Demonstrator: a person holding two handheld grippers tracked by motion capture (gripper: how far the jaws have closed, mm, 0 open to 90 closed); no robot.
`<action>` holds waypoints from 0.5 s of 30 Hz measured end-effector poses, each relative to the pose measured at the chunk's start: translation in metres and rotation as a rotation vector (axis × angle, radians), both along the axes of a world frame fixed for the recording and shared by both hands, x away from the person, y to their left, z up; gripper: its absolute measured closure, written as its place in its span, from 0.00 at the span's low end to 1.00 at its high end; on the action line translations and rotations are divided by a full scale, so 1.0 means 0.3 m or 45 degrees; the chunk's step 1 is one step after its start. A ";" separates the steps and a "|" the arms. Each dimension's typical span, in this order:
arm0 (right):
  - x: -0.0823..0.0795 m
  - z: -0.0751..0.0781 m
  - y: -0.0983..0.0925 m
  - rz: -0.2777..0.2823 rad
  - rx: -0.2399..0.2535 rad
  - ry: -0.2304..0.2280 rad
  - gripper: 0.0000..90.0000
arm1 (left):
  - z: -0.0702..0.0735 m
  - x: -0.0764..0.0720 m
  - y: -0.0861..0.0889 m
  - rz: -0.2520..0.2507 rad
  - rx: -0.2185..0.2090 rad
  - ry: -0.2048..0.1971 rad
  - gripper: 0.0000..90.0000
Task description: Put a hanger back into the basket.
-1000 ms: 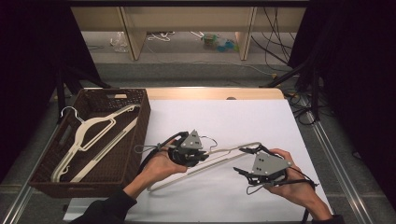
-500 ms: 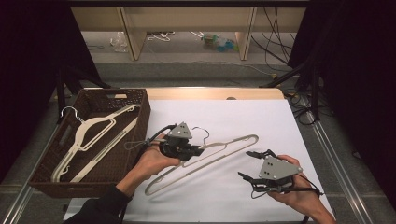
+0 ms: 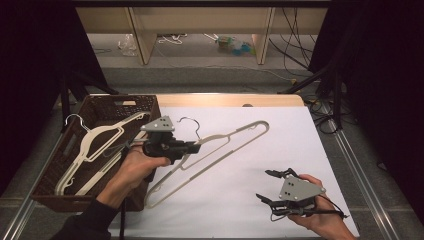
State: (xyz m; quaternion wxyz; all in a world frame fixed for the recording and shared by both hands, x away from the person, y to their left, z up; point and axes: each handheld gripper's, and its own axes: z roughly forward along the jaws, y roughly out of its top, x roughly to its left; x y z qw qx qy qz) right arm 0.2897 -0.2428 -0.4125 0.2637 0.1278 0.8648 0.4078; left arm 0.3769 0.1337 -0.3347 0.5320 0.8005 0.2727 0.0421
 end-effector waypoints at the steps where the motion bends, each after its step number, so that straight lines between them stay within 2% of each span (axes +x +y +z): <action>1: -0.002 -0.001 0.000 0.002 -0.001 0.002 0.33 | 0.014 -0.004 0.012 0.013 -0.013 -0.004 0.95; 7: -0.017 -0.003 -0.005 -0.016 0.023 0.011 0.30 | 0.095 -0.023 0.076 0.038 -0.122 0.006 0.95; 12: -0.021 -0.005 -0.009 -0.018 0.025 0.016 0.28 | 0.148 -0.026 0.125 0.062 -0.146 -0.004 0.95; 15: -0.024 -0.006 -0.011 -0.014 0.025 0.021 0.28 | 0.185 -0.027 0.159 0.083 -0.130 -0.026 0.95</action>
